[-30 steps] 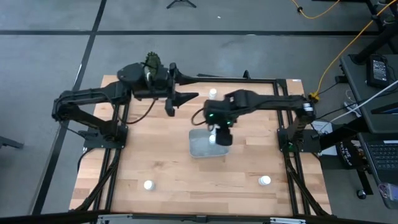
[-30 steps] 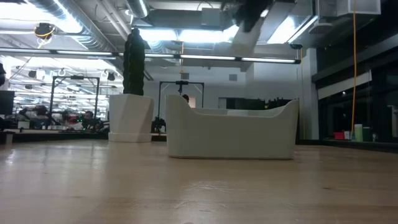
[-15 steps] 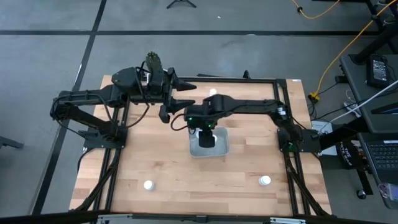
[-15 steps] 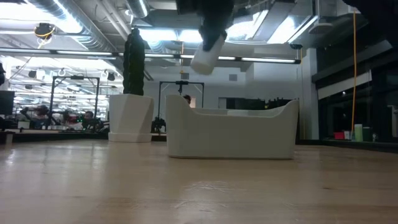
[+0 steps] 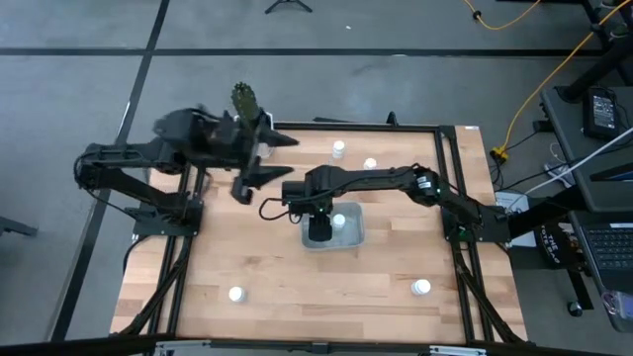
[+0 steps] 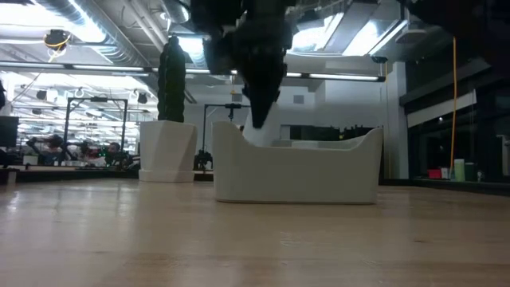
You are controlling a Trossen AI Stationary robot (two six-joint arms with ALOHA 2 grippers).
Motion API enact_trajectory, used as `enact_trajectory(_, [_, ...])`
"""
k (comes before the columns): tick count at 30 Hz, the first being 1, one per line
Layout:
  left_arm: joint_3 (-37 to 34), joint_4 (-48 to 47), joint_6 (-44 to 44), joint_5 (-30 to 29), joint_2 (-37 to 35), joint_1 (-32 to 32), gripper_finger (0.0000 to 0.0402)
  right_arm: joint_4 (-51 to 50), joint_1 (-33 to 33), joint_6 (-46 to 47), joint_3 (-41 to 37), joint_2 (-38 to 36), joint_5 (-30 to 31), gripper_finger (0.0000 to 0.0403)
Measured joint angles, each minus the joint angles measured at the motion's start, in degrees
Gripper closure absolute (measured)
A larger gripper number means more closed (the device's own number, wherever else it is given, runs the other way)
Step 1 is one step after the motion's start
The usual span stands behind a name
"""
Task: Pick and place pill bottles into a basket
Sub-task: Put the white pill bottle into the gray bin
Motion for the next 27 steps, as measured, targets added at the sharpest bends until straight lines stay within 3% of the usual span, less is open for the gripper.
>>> enact_trajectory(10, [0.3, -0.1, 0.5, -1.6, -6.3, -0.1, 0.0149, 1.1, -0.1, -0.2, 0.0, 5.3, 1.1, 0.0229])
enact_trajectory(21, [0.3, -4.3, 2.5, -2.4, -6.4, -2.9, 0.0148, 2.4, -0.7, 1.5, -0.9, 6.1, 4.3, 0.0226])
enact_trajectory(27, [0.3, -6.3, 3.1, -3.1, -6.3, -3.0, 0.0148, 1.9, -0.7, 4.1, -1.1, 6.1, 4.4, 0.0128])
